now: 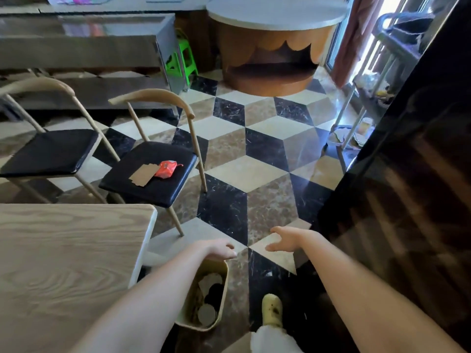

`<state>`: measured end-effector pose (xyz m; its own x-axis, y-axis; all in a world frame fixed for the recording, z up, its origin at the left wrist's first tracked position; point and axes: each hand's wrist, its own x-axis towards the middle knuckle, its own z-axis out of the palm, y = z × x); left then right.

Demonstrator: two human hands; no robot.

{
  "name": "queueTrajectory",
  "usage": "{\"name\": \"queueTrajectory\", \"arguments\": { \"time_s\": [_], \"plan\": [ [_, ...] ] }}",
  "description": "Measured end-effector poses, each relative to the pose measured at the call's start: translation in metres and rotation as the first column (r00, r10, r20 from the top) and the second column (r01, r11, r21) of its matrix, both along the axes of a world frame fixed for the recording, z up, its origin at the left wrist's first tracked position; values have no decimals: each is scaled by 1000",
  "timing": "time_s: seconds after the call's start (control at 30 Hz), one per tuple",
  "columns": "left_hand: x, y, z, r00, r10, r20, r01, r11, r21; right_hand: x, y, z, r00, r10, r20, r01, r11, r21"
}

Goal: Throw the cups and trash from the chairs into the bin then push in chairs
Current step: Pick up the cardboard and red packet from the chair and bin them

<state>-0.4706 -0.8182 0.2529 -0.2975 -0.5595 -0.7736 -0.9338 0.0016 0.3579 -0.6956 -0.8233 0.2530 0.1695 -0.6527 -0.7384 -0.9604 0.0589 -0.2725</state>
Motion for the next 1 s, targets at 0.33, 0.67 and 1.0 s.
{"name": "queueTrajectory", "arguments": {
  "time_s": [0.33,0.67,1.0],
  "plan": [
    [-18,-64,-36,984,172,45,-175,982,65,-17,-103,-35,959,283,-17,-278,949,149],
    [20,-159,-44,943,321,83,-330,935,130,35,-235,-55,773,628,-85,-595,765,247],
    [100,-290,-62,847,528,56,-530,832,166,136,-414,-59,621,777,-99,-721,616,318]
  ]
}}
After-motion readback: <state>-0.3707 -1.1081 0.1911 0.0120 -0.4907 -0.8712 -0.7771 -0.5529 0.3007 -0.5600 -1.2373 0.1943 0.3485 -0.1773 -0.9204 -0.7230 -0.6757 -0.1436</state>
